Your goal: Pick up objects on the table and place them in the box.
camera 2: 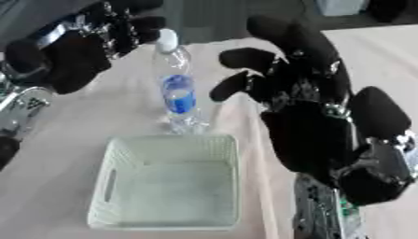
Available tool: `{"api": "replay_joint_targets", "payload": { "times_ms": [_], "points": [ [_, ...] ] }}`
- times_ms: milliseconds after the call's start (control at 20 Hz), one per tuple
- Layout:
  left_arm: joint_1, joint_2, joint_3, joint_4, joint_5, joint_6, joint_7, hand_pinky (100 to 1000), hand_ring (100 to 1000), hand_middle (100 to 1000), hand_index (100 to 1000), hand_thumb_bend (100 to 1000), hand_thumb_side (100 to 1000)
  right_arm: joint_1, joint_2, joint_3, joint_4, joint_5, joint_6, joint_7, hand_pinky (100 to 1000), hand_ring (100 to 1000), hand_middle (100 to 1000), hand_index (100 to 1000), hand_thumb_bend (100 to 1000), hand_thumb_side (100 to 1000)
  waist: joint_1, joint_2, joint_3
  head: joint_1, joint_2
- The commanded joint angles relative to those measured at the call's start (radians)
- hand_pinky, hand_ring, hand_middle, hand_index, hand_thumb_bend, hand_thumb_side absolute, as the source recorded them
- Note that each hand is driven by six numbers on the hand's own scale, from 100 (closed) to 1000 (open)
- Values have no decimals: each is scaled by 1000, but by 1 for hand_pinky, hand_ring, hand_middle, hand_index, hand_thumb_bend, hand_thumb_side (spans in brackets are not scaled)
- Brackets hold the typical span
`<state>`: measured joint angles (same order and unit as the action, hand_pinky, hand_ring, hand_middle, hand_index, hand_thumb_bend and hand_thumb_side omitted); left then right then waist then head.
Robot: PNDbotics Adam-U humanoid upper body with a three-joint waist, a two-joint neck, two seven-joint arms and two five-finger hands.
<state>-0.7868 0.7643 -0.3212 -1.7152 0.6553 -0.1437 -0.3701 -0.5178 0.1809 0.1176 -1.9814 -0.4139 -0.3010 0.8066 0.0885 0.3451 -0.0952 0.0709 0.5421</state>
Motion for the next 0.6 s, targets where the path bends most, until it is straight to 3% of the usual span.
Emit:
{"api": "replay_joint_targets", "payload": {
  "times_ms": [50,400,450,500,600],
  "points": [
    [7,49,-6,-10,19,-1,-29,1000,1000,1000,999,768,735,-20,-6,6,-11,-8,-21,28,686,832,892,929,100,1000,-1,-12,-3,13,-19],
    [14,82,-7,-14,30,-4,-116,1000,1000,1000,1000,775,755,-34,-11,6,3,-14,-25,42,687,834,895,931,100,1000,-1,-1,-14,19,-28],
    [14,84,-1,-13,29,-5,-122,1000,1000,1000,1000,772,796,-36,-11,5,5,-14,-26,43,687,835,896,932,100,1000,-2,-1,-14,21,-31],
    [13,87,5,-11,29,-8,-127,1000,1000,1000,1000,773,754,-37,-11,4,7,-14,-26,45,687,835,897,932,100,1000,-4,0,-13,23,-34],
    [8,96,18,-7,25,-11,-135,1000,1000,1000,1000,768,756,-39,-13,3,11,-15,-27,48,688,836,897,932,100,1000,-5,0,-9,26,-37]
  ]
}}
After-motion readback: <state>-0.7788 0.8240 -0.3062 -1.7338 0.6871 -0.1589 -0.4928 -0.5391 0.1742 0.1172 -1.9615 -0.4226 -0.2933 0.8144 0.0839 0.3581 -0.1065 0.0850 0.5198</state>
